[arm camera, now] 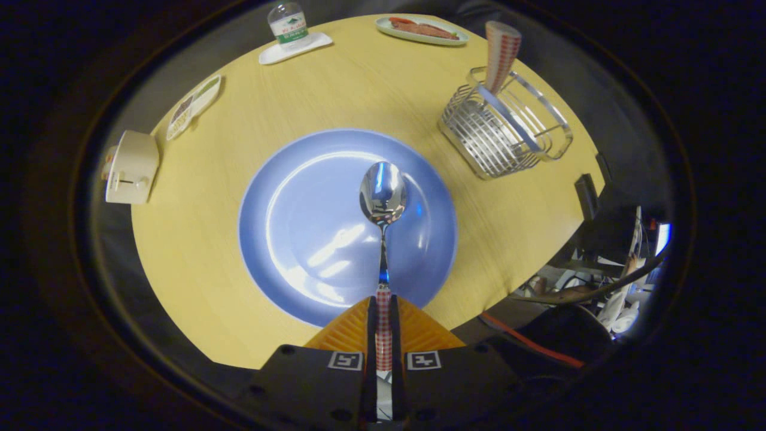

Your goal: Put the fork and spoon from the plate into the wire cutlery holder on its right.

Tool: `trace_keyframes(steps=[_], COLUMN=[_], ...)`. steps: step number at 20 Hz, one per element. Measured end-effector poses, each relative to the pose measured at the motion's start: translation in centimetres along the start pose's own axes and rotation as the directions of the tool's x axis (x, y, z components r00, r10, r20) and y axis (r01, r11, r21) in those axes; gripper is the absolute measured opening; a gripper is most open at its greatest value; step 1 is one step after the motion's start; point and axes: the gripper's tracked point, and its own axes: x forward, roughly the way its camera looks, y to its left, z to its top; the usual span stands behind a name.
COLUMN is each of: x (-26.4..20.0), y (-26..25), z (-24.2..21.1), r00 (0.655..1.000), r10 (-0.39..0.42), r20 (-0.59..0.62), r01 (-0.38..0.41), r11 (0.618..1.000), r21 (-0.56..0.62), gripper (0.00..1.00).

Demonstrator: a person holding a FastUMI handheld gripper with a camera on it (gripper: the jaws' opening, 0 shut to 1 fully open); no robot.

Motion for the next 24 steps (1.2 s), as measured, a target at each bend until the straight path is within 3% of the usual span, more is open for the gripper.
trace_keyframes(steps=[4,8,13,16,21,24], x=[-4.6,-8.8,-12.5,-12.6,-10.1,-8.3], y=[-0.2,-0.7,-4.7,-5.9,-6.0,-6.5], z=[0.0,-0.5,1.4,5.1,9.3,10.1], r00=[0.999,0.981,0.936,0.908,0.797,0.724], r10=[0.017,0.09,0.162,0.258,0.452,0.519], r20=[-0.041,-0.174,-0.311,-0.33,-0.4,-0.453], r01=[-0.014,-0.055,-0.026,-0.052,-0.085,-0.073], r11=[0.997,0.979,0.916,0.852,0.74,0.712], r21=[0.077,0.196,0.4,0.522,0.667,0.698], gripper=[0.13,0.13,0.13,0.12,0.13,0.13])
